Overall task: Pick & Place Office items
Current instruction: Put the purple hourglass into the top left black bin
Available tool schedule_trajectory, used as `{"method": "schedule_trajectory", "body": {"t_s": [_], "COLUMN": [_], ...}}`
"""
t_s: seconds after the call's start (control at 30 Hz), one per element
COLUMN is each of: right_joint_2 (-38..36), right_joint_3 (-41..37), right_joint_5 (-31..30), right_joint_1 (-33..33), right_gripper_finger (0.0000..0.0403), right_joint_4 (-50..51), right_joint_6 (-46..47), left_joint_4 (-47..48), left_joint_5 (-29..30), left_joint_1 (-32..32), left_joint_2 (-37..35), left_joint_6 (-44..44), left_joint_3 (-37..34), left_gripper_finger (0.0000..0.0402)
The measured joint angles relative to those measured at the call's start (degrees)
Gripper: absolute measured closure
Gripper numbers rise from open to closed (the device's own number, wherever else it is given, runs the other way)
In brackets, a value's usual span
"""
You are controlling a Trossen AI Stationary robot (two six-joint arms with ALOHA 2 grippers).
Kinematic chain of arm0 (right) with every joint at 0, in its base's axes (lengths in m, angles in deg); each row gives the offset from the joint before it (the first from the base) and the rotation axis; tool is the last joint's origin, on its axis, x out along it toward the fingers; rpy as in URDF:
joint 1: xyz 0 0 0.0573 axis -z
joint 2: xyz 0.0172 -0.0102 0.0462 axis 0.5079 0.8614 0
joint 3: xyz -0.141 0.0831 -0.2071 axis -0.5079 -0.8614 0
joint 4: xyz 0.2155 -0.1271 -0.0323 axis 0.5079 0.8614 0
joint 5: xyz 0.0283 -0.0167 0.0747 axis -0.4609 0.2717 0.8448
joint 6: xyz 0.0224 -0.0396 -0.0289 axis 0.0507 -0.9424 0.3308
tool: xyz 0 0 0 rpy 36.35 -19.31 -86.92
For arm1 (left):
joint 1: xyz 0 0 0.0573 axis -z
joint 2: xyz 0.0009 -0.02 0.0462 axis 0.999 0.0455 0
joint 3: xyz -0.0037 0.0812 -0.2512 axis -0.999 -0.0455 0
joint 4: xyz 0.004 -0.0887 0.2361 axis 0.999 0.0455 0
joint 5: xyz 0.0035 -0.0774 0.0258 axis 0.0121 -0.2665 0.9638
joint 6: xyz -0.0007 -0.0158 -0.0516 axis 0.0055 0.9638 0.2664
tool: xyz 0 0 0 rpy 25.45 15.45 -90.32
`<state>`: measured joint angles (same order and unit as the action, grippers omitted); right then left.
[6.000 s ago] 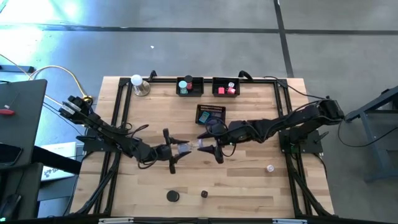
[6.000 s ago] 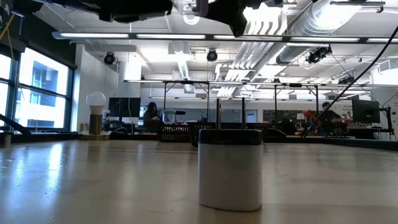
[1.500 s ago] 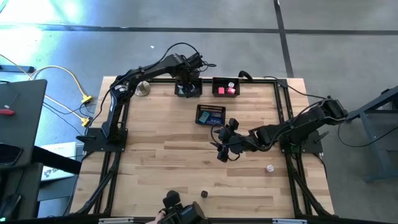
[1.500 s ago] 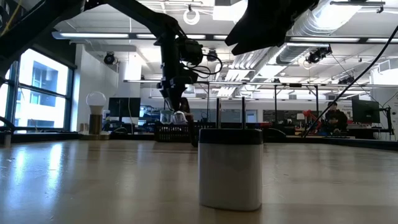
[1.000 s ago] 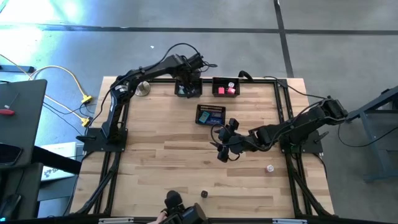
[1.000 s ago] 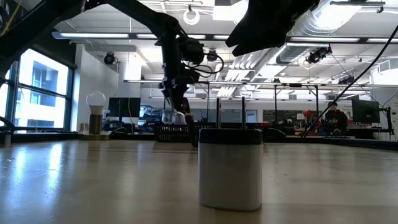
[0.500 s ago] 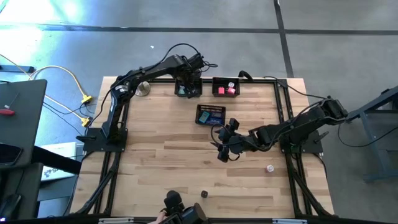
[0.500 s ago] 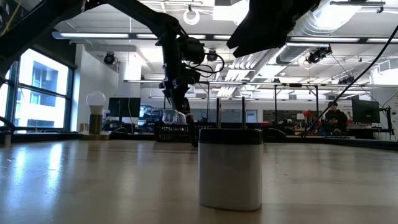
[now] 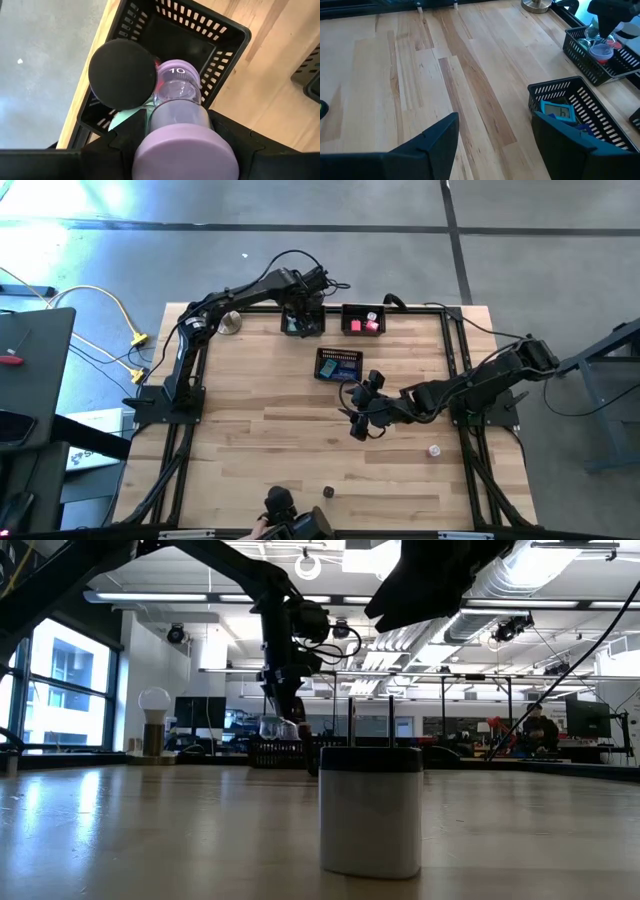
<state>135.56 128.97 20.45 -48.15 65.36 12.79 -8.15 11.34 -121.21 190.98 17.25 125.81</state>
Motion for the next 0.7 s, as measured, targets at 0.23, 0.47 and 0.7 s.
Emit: {"method": "schedule_trajectory", "body": {"t_s": [0.23, 0.47, 0.7], "right_joint_2": [0.00, 0.00, -0.02], "right_joint_3": [0.00, 0.00, 0.00], "right_joint_5": [0.01, 0.17, 0.38], "right_joint_1": [0.00, 0.00, 0.00], "right_gripper_finger": [0.0165, 0.0165, 0.0165], "right_joint_4": [0.01, 0.13, 0.69], "right_joint_6": [0.00, 0.00, 0.02], "left_joint_4": [-0.20, -1.07, -1.29], "left_joint_5": [-1.24, -1.53, -1.80], "left_joint_1": [0.00, 0.00, 0.00], "left_joint_2": [0.00, 0.00, 0.00], "left_joint_6": [-1.15, -1.37, -3.03], "left_joint_3": [0.00, 0.00, 0.00], "left_gripper_finger": [0.0210, 0.0210, 0.0204]}}
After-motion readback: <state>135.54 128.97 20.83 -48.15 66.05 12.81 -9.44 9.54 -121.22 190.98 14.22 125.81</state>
